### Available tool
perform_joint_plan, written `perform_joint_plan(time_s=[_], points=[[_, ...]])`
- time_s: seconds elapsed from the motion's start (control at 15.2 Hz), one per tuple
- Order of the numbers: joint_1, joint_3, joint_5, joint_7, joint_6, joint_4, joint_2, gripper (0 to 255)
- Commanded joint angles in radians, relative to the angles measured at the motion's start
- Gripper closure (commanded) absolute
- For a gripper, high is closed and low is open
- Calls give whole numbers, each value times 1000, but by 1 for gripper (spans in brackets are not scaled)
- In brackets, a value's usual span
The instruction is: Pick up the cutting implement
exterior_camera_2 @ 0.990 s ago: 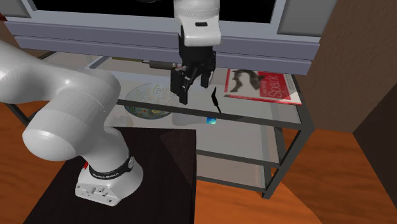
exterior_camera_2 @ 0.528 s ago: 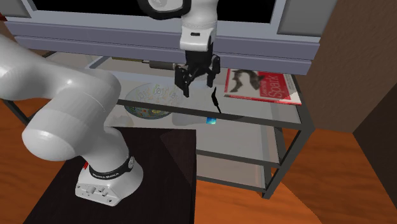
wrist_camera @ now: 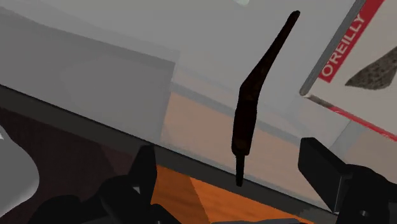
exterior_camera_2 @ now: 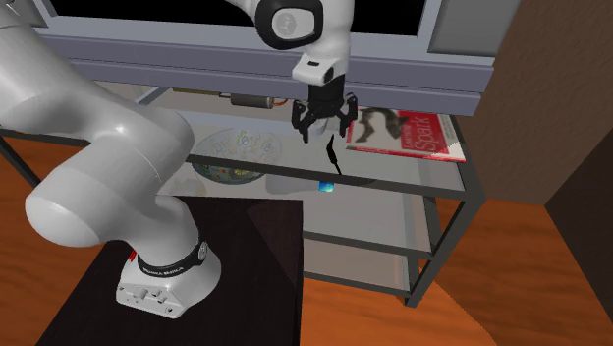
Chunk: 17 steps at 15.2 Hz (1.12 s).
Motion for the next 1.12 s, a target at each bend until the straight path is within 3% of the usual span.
perform_joint_plan(time_s=[0.0, 0.53, 0.66, 0.73, 1.06], points=[[-89, 107, -13, 127, 63, 49, 83, 0], [-161, 224, -19, 162, 203, 12, 177, 0], [-161, 224, -18, 162, 203, 12, 177, 0], [-158, 222, -17, 160, 204, 9, 176, 255], [-163, 226, -19, 162, 205, 12, 179, 255]])
